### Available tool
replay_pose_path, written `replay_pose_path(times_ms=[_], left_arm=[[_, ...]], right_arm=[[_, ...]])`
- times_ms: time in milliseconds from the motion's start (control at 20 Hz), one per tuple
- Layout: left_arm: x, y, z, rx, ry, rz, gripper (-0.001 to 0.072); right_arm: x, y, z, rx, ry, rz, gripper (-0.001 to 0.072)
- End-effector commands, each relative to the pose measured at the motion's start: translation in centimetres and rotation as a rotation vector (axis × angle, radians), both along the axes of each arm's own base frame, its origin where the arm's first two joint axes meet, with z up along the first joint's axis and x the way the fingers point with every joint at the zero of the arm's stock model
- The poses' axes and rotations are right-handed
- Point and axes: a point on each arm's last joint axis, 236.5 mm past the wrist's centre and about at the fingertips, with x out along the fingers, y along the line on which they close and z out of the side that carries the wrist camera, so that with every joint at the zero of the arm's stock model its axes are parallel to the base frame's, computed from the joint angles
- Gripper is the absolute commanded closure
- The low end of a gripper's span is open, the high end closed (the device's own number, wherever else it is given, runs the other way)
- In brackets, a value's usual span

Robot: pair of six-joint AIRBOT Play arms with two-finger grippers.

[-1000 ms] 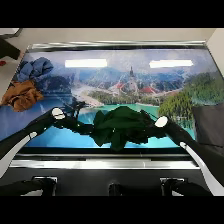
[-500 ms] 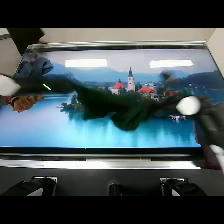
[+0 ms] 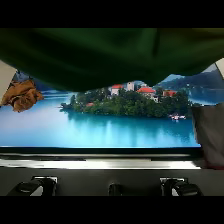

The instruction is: Fold the shirts.

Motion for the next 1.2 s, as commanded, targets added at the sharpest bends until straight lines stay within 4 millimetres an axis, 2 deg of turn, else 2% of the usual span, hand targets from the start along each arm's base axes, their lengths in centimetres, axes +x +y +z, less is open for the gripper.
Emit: replay_pose_path(times_ms=[0,50,150,200,250,350,400,500,600,700,750,850,950,1000,1050,1100,1150], left_arm=[[-3.1,3.7,0.7,0.013,-0.019,0.152,0.0678],[-2.7,4.1,-0.4,0.032,0.023,0.174,0.0678],[0.0,4.5,-4.7,0.069,0.172,0.194,0.0678],[2.0,4.5,-8.2,0.093,0.28,0.2,0.0678],[4.1,4.6,-11.9,0.119,0.386,0.204,0.0678],[8.5,4.6,-21.5,0.166,0.619,0.207,0.0678],[10.6,4.6,-27.3,0.19,0.738,0.207,0.0677],[13.9,4.4,-38.0,0.217,0.908,0.199,0.0678],[16.7,4.3,-46.4,0.22,1.018,0.2,0.0677],[18.9,4.2,-52.4,0.214,1.129,0.206,0.0677],[19.6,3.9,-54.8,0.203,1.186,0.206,0.0677],[20.5,2.4,-58.2,0.123,1.279,0.177,0.0676],[21.0,0.0,-59.8,0.008,1.336,0.126,0.0671],[21.1,-0.6,-59.9,-0.021,1.349,0.112,0.063],[21.1,-0.6,-59.4,-0.023,1.357,0.105,0.052],[21.2,0.0,-58.3,-0.002,1.364,0.102,0.022],[21.1,1.5,-56.9,0.027,1.381,0.11,0.0031]], right_arm=[[-2.6,-1.7,0.8,-0.029,-0.018,-0.067,0.0674],[-1.7,-2.0,-0.3,-0.033,0.03,-0.081,0.0674],[0.8,-2.0,-3.7,0.015,0.176,-0.086,0.0674],[2.6,-1.9,-7.0,0.046,0.315,-0.094,0.0673],[4.1,-1.8,-11.4,0.064,0.495,-0.109,0.0673],[7.0,-1.6,-21.3,0.028,0.857,-0.145,0.0673],[8.7,-0.9,-26.1,0.014,0.989,-0.135,0.0673],[13.0,1.4,-34.2,0.049,1.103,-0.08,0.0672],[17.5,3.9,-40.7,0.181,1.12,-0.048,0.0671],[20.9,5.3,-45.1,0.29,1.131,-0.048,0.0671],[22.1,5.9,-46.7,0.34,1.135,-0.046,0.0671],[23.5,6.7,-48.9,0.425,1.141,-0.055,0.0672],[24.0,7.1,-50.5,0.512,1.16,-0.082,0.0671],[24.0,7.2,-50.9,0.546,1.174,-0.091,0.0658],[24.0,7.1,-50.6,0.544,1.172,-0.094,0.0517],[24.1,6.7,-49.7,0.514,1.175,-0.091,0.0254],[23.8,5.8,-48.3,0.453,1.2,-0.066,0.0169]])
